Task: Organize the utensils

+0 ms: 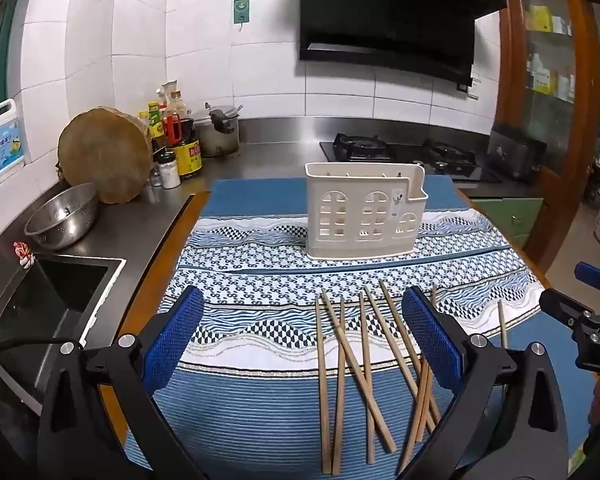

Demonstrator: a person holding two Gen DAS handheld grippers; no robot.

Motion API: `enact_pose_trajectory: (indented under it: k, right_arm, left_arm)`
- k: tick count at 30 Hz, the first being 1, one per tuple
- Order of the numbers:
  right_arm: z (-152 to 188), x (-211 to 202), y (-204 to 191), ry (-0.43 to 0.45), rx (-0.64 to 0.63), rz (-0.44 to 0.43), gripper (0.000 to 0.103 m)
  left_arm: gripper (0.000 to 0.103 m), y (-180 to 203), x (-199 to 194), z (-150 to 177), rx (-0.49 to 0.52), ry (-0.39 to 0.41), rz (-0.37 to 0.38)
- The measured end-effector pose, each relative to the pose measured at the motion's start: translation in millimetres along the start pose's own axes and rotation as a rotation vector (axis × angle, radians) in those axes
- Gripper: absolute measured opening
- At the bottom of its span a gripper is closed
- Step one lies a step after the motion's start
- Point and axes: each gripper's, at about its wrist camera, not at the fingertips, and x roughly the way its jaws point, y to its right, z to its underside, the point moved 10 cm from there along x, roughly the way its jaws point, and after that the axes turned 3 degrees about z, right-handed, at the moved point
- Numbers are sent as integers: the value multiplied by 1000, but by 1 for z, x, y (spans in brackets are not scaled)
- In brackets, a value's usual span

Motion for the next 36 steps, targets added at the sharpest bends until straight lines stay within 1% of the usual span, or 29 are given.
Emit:
enact_pose_trajectory:
  k: [15,22,25,28,35,36]
  right_arm:
    - [3,5,-8,-6,-11,-10,97]
    - [7,8,-9,-12,-13,-13,97]
    - [10,8,-9,-16,-10,-13,97]
    - [15,9,-8,-22,-9,-9,97]
    - [31,13,-6,-56,-6,-3,97]
    - [35,14,-5,-65,-5,-2,97]
  left_arm:
    - [98,6,2,4,6,1,6]
    - [98,3,4,6,-16,-11,9]
    - [98,1,5,7,-20,-15,5]
    - [98,-2,6,9,-12,-17,-16]
    - [98,-9,11,22,-19,-45,-25]
    - [98,-11,12,25,-14,-48,-44]
